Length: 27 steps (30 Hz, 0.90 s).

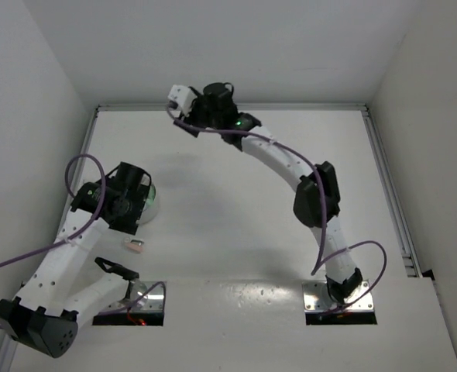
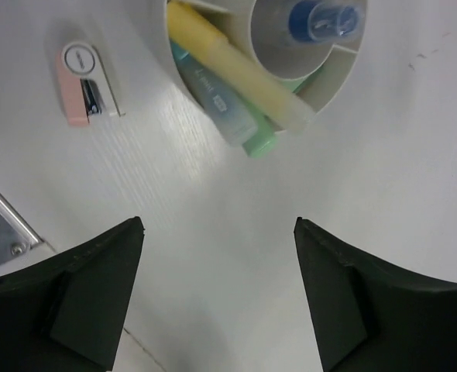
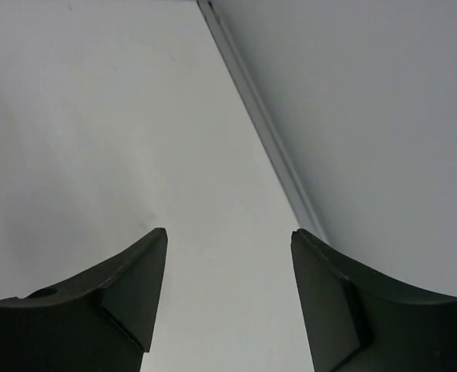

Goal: Sort the stationery into containers
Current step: Grab a piece of stationery with the left arm

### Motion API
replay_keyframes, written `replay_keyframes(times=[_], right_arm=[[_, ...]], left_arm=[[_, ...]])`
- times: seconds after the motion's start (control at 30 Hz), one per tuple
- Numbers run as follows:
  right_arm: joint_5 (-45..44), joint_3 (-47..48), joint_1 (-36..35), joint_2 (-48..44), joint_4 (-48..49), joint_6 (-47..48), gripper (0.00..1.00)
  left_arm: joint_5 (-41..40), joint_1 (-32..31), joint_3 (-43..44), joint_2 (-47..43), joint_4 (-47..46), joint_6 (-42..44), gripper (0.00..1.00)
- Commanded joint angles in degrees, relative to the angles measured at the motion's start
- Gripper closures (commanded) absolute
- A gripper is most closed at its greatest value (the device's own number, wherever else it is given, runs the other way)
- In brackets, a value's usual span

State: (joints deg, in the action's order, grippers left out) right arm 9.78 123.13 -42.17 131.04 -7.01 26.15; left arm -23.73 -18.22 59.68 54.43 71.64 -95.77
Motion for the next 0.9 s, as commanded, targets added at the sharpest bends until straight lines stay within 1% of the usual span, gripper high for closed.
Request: replay_keyframes(times=[0.0, 0.03, 0.07, 0.1, 0.13, 0.17, 0.2, 0.23, 0.27, 0.33, 0.4, 0.43, 0.5, 0.57, 0.67, 0.7, 0.77, 0.87], right_arm=[[0.1, -6.6, 5.7, -6.0, -15.0, -2.9, 0.36], [2.8, -12.4, 7.5, -9.6, -16.0, -4.2, 0.38], [2.8, -12.5, 7.5, -9.7, -14.6, -5.3, 0.41], [4.4, -20.0, 8.2, -11.8, -12.7, -6.3, 0.44], [5.1, -23.8, 8.7, -16.0, -10.4, -7.8, 0.51], [5.1, -26.8, 9.4, -17.6, -7.0, -8.7, 0.54], [6.2, -28.0, 9.4, -17.6, -7.8, -9.3, 0.59], [7.3, -26.8, 9.9, -16.9, -12.2, -9.8, 0.69], [10.0, -26.0, 10.7, -16.9, -13.5, -10.3, 0.72], [11.5, -27.8, 11.6, -16.9, -13.5, -10.9, 0.73], [13.0, -31.2, 12.1, -19.1, -11.5, -11.6, 0.73], [13.0, -31.8, 12.6, -19.1, -11.5, -11.6, 0.69], [14.7, -33.5, 12.6, -20.7, -11.5, -10.8, 0.63], [14.7, -35.5, 13.2, -21.9, -11.5, -10.8, 0.56], [15.3, -36.8, 13.7, -23.2, -11.5, -10.2, 0.55], [15.3, -37.5, 14.2, -23.7, -11.5, -10.2, 0.55], [15.3, -38.0, 14.7, -23.7, -11.5, -10.2, 0.55], [15.3, -38.1, 14.8, -23.7, -11.5, -10.2, 0.55]], left_arm=[[6.6, 1.3, -2.1, 0.0, 3.1, -7.2, 0.14], [9.1, 1.3, -5.2, -0.7, 3.1, -8.3, 0.14], [9.1, 1.3, -5.3, -1.6, 3.1, -9.4, 0.14], [9.7, 1.3, -8.4, -2.7, 3.1, -10.3, 0.14], [9.1, 1.3, -9.7, -3.6, 3.1, -11.0, 0.14], [8.2, 1.3, -10.6, -5.2, 2.5, -11.6, 0.16], [7.1, 1.3, -11.2, -5.7, 2.5, -12.2, 0.18], [4.8, 1.3, -11.3, -5.7, 2.5, -12.2, 0.22], [4.0, 1.3, -11.3, -5.7, 2.5, -12.7, 0.22], [1.9, 1.3, -11.8, -4.6, 1.8, -11.9, 0.22], [1.1, 1.3, -11.8, -3.8, 0.9, -11.9, 0.22], [-0.2, 1.3, -13.0, -3.8, 0.2, -11.9, 0.20], [-1.2, 2.0, -14.3, -3.8, -0.4, -11.9, 0.17], [-1.8, 2.6, -17.0, -3.2, -0.4, -12.5, 0.15], [2.2, 2.6, -21.3, -3.2, -1.1, -12.6, 0.14], [3.1, 2.6, -22.6, -4.4, -1.1, -12.6, 0.14], [3.7, 2.6, -24.5, -5.8, -2.4, -14.7, 0.14], [3.1, 1.9, -24.5, -6.6, -2.4, -15.8, 0.20]])
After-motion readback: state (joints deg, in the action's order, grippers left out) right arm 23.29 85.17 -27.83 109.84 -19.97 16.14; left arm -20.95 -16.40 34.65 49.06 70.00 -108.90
